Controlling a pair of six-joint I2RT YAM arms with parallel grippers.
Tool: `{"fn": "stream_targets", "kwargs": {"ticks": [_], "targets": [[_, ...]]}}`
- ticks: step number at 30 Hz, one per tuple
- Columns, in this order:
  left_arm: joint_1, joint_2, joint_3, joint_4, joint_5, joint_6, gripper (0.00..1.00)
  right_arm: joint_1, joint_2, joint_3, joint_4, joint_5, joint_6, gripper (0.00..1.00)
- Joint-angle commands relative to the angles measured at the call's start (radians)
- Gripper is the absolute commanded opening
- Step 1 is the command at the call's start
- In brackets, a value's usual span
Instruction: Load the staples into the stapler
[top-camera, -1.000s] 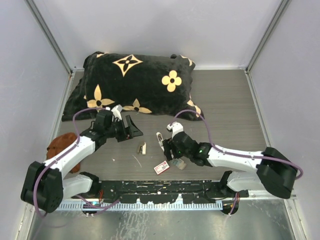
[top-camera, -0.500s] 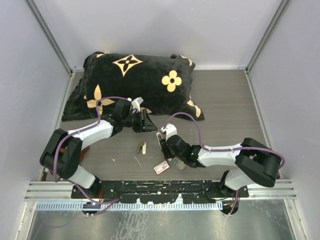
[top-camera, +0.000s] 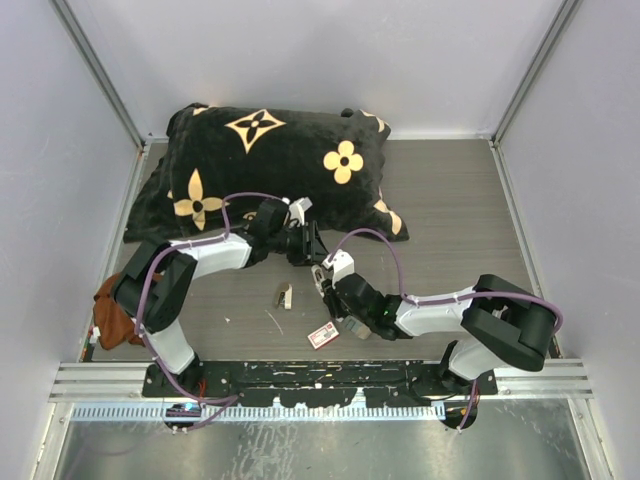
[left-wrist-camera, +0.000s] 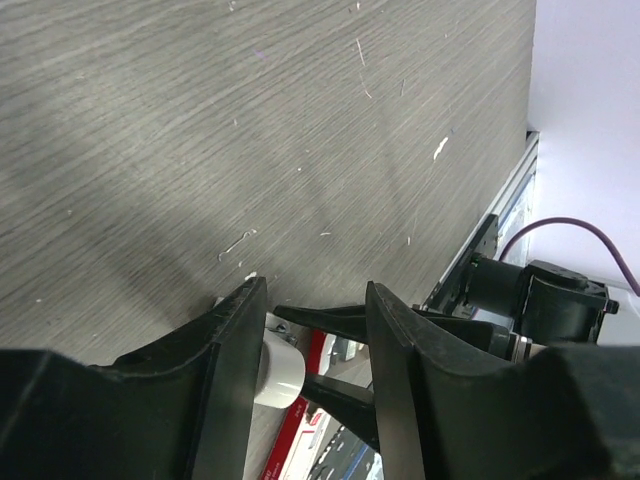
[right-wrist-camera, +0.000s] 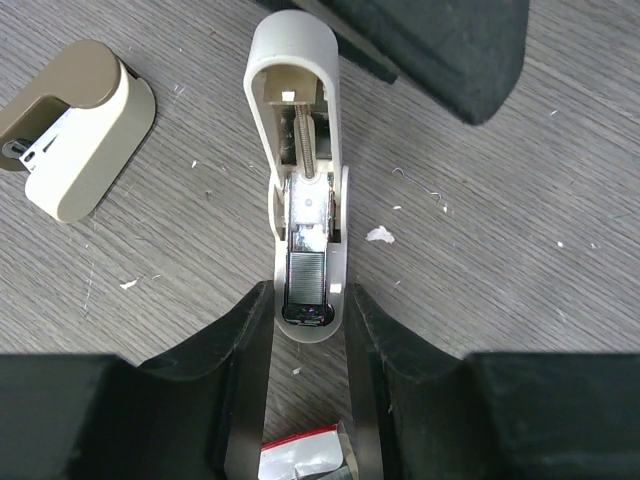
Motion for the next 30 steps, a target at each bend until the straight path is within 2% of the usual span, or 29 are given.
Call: {"fn": "stream_targets", "kwargs": {"ticks": [1,15,18,24,27,30], "targets": [[-0.02,-0.022,0.001,0.066,0.033,-0.034,0.45,0.0,0.032,-0.011,0.066,-0.005,-0.007,0.25],[-0.108,-0.11,-0.145,0.149,-0.018,-0.176,0.44,-0.007,0.009,-0.039,0.09,-0.012,0.004,0.25],[-0.106,-0.137,-0.152,0.131,-0.051,-0.165,0.44,-0.007,-0.009,-0.041,0.085,-0.022,0.002,0.38],[-0.097,-0.308,-0.111,-0.105,-0.253,-0.044,0.59,-0.007,-0.166,-0.031,-0.056,-0.044,-0.014,0.71],[-0.077,-0.397,-0.124,-0.184,-0.331,-0.018,0.66,-0.009,-0.233,-0.004,-0.148,-0.036,-0.033,0.78],[-0.056,-0.474,-0.142,-0.248,-0.379,-0.013,0.69,-0.021,-0.248,0.034,-0.221,-0.024,-0.039,0.79]]}}
